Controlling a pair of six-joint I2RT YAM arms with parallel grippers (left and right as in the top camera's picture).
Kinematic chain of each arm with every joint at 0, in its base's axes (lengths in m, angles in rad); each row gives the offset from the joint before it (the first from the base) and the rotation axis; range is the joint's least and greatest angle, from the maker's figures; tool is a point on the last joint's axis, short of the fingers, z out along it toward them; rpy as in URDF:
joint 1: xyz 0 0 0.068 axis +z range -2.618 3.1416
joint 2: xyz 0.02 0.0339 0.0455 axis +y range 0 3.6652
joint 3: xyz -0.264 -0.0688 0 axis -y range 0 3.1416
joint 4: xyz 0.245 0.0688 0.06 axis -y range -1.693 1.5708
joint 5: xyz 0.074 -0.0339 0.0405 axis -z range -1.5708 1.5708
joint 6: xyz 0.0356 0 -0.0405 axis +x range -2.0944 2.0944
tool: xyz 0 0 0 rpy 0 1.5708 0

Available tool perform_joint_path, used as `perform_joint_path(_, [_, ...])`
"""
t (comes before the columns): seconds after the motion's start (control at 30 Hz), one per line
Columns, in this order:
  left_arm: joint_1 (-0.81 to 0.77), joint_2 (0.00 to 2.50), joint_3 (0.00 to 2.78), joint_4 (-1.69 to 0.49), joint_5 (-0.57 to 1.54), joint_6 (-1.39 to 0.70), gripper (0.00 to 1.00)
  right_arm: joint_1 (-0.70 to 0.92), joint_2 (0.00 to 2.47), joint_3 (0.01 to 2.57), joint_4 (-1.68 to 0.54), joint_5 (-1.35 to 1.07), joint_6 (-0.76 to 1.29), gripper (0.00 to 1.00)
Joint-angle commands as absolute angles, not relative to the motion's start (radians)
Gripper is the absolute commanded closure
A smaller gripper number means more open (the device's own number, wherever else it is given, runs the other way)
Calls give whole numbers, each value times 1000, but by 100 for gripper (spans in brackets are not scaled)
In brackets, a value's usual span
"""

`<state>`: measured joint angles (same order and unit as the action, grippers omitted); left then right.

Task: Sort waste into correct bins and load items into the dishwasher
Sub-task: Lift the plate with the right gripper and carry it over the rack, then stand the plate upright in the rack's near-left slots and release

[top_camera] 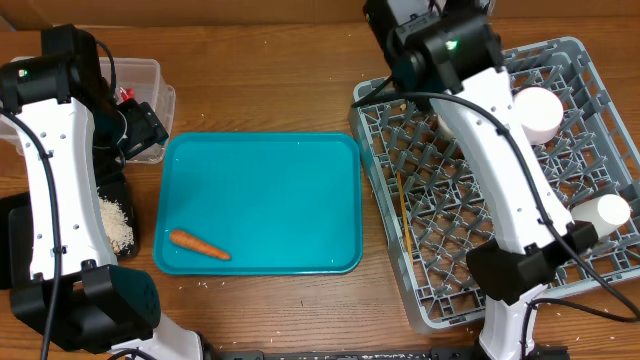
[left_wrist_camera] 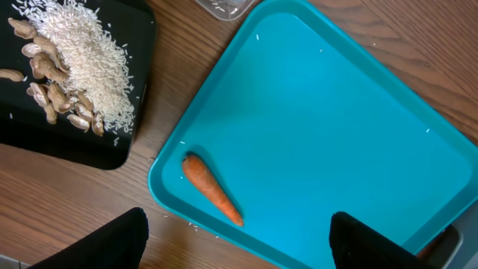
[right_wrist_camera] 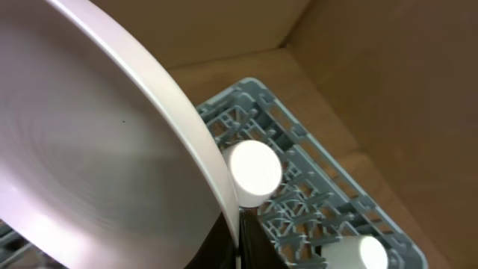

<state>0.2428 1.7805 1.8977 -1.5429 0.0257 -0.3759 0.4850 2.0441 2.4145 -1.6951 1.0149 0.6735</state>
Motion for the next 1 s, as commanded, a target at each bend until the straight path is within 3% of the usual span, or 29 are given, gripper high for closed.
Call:
perform_joint_path(0.0, [242,1773,1893,-1545,34,-389,20,487,2065,2324,-1694,1119,788,96])
perform_joint_path(0.43, [242,1773,1893,-1544,34,-389,20,496,2065,1946,-1647,1060,944,96])
perform_joint_path(0.97, [242,1773,1893,-1543,34,-389,19,577,2065,1908,-1625,855,936,96])
